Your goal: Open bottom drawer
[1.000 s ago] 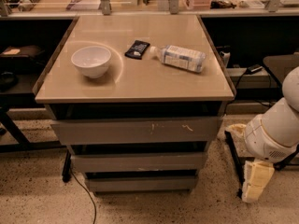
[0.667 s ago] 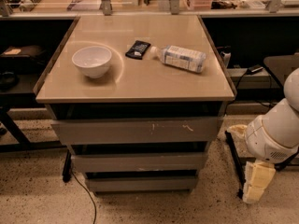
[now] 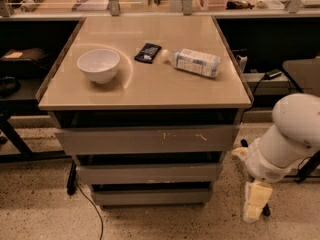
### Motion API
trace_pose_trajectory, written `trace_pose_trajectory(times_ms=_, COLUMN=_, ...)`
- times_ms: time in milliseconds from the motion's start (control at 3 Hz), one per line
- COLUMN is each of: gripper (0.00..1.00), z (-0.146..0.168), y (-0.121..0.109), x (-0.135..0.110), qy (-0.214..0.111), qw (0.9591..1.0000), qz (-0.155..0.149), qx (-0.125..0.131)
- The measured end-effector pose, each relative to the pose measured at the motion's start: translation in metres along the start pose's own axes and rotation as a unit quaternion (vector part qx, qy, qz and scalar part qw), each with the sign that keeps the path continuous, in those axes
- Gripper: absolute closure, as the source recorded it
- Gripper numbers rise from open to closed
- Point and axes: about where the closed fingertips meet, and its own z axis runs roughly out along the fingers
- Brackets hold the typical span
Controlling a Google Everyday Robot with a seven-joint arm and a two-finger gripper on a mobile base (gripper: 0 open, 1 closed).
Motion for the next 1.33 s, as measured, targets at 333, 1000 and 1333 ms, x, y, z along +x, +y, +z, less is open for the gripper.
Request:
trace_pose_trajectory(times_ms=333, gripper=0.0, z=0.086, y=-0.017, x=0.014, qy=-0.022, qw=0.999, qz=0.014, qx=-0.036)
trace_pose_trajectory(times_ms=1000, gripper=0.0, z=0.131, y=-0.008, x=0.023, qy=-0.058, qw=0.9951, qz=0.025, qx=-0.076)
trace_pose_trajectory(times_ms=1333, gripper=0.0, z=0.168, y=-0.017, x=0.023, qy=-0.107, qw=0.991, qz=0.028, qx=-0.074)
